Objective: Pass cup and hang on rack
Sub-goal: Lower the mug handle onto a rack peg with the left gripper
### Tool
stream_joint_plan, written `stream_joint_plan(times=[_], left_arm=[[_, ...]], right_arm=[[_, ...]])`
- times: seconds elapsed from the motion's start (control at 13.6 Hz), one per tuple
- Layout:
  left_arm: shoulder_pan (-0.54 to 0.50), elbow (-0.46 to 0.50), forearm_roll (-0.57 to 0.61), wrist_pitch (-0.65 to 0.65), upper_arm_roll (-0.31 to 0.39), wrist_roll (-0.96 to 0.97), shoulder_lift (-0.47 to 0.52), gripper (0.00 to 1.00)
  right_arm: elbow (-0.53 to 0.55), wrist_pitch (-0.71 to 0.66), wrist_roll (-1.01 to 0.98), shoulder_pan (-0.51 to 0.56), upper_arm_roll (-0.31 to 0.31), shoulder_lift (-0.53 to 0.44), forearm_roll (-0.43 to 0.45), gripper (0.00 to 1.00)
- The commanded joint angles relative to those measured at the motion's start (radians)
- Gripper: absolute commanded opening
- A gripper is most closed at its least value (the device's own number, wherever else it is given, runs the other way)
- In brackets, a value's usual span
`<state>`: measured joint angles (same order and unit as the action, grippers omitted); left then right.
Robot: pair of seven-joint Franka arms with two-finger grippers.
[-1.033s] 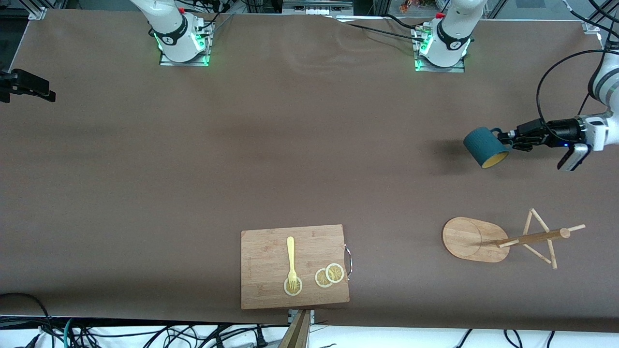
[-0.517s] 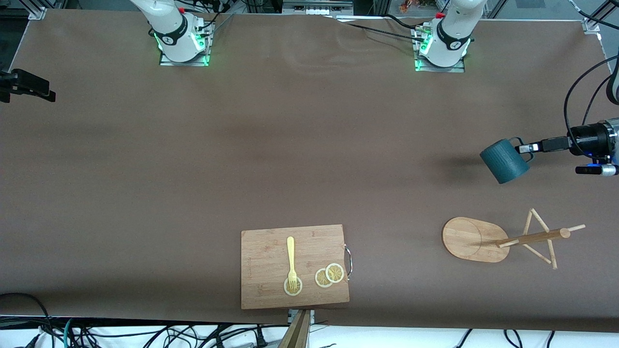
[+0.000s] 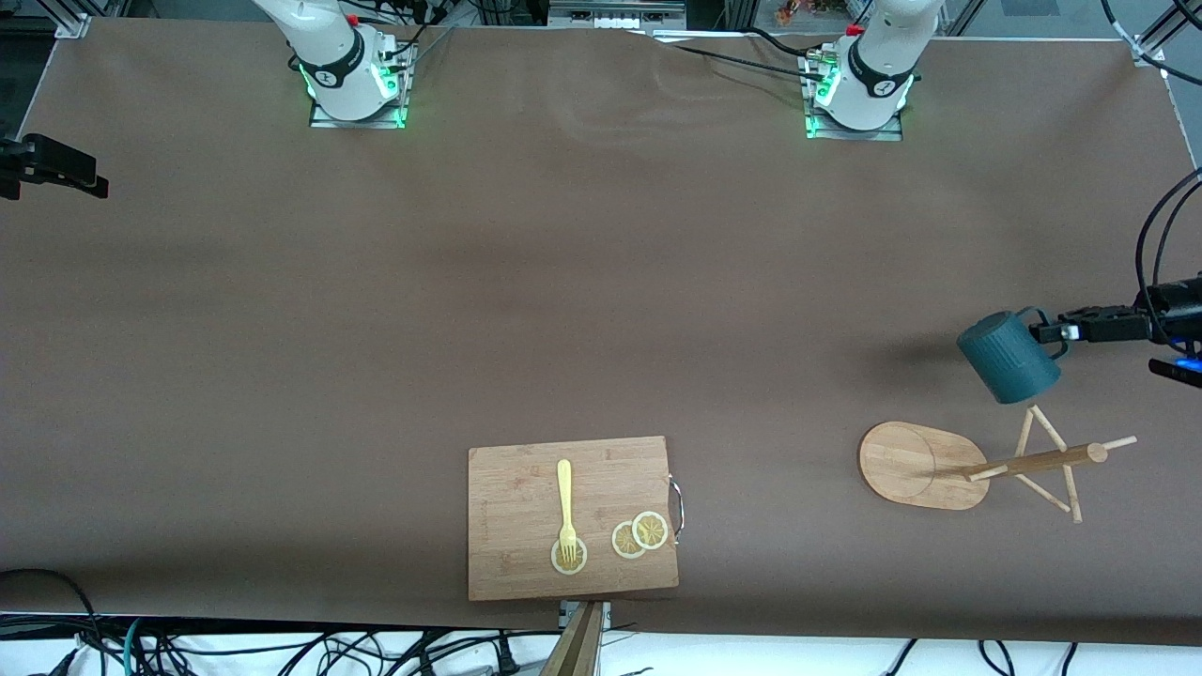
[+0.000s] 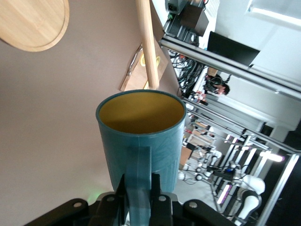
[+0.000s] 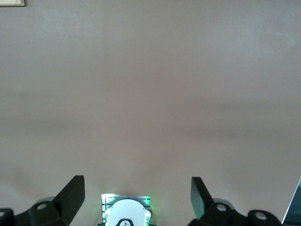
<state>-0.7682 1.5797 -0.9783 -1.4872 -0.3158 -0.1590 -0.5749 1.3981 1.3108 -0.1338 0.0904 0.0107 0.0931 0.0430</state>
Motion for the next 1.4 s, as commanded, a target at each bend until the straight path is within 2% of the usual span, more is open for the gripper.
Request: stream_joint_plan(times=[0.0,0.59,1.03,1.33], left_arm=[[0.03,-0.102,-0.028,0.019,0.0,0.064,-0.075,0.0],[0.037,-0.179,-0.013,0.018,0.009,0.173,-0.128,0.0],[0.038,-0.184,0.006,0.018,0.05,0.173,-0.143,0.0],[0.038,-0.237,0.033,0.018,0.053,0.176,-0.164,0.0]], right_arm=[[0.004,0.001,0.003,-0.006,-0.005,-0.007,-0.005,1.0],[0.004,0.001,0.0,-0.004,-0.005,-0.007,-0.005,1.0],[0.004,0.004,-0.001,-0.006,-0.003,-0.007,-0.005,1.0],[0.004,0.004,-0.001,-0.006,-0.003,-0.007,-0.005,1.0]])
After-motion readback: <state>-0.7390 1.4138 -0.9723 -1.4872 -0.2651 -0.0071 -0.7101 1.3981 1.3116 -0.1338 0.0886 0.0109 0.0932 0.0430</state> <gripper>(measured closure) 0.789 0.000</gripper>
